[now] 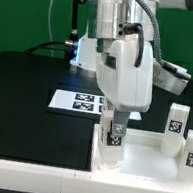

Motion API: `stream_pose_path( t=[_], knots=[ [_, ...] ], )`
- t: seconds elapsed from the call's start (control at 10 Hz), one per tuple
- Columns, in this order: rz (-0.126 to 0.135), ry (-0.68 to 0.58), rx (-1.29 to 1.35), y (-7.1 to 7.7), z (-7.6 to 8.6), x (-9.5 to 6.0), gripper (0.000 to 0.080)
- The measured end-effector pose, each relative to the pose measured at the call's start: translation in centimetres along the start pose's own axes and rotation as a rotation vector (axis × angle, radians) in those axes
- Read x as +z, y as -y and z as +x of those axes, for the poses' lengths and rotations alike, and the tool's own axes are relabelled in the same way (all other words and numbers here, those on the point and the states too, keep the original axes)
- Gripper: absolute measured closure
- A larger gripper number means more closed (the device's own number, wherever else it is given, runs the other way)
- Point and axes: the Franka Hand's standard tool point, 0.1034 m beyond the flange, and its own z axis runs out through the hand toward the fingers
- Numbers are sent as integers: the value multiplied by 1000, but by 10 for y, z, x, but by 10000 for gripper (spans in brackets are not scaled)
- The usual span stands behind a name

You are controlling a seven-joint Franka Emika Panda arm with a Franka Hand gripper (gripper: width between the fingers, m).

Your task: Assemble square table

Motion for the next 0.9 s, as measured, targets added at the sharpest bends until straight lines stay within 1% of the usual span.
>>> stream_pose_path(
  t=[0.1, 0.2, 0.3, 0.4, 0.5, 0.6, 0.9],
  knots=[
    [-1, -1, -12, 0, 0, 1, 414],
    [-2, -1, -59, 0, 0, 1, 278],
    [-19, 4, -199, 0, -1, 0, 278],
    [-42, 0, -425, 3, -4, -2, 175],
    [-40, 1, -542, 2, -4, -1, 175],
    [-43, -1, -593, 1, -3, -1, 154],
    [-45, 1, -797, 2, -2, -1, 150]
  ],
)
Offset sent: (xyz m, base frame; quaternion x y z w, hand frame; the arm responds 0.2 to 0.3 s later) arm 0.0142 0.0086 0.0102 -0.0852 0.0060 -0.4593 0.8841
